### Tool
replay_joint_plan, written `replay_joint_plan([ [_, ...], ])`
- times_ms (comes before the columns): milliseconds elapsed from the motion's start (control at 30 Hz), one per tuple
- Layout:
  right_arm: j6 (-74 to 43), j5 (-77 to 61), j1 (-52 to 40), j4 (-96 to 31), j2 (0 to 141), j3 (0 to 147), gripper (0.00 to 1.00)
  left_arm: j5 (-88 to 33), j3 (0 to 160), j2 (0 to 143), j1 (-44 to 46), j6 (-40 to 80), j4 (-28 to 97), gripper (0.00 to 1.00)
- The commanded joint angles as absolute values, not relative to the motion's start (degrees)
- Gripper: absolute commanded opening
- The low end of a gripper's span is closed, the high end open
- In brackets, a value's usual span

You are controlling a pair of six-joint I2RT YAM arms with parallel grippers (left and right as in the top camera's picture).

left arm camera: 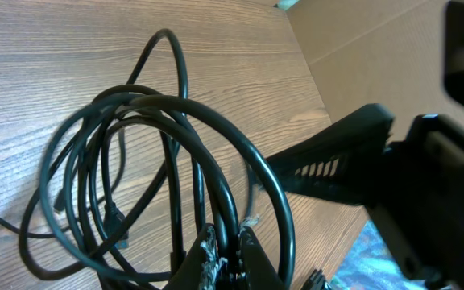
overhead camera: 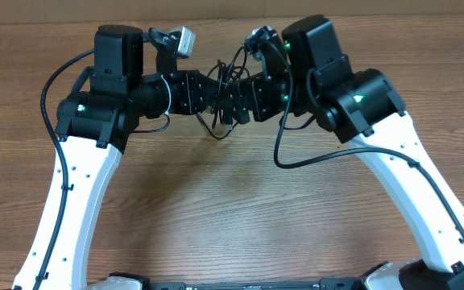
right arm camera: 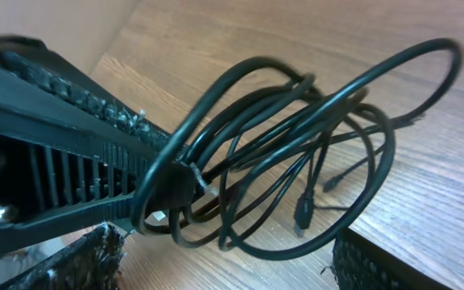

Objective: Untangle cables

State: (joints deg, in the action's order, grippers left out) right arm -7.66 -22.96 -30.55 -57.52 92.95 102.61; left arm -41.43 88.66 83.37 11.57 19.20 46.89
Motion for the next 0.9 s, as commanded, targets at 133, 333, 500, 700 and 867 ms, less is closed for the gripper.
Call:
replay_joint_plan([
  [133,-7.6,-21.5,-31.1,-55.6,95.3,102.8,0.82,-43.6,91.6,82.7,10.3,20.0,46.3,0.04],
  [333,-7.4,-21.5,-30.5,-54.2,93.9,107.6,0.81,-44.1,92.7,82.7,8.2,19.9,47.1,0.04],
  [500,-7.2,-15.4,-30.2,-55.9,93.8,109.5,0.81,-44.6,92.8,82.7,6.7,19.7,47.8,0.04],
  [700,-7.1,-13.7,-30.2,-56.6,95.3,108.7,0.81,-45.1,93.5,82.7,5.4,19.7,47.7,0.04],
  [867,-7.2,-13.8,-30.2,-55.7,97.0,108.7,0.80,-45.5,95.2,82.6,5.1,19.7,48.0,0.04],
])
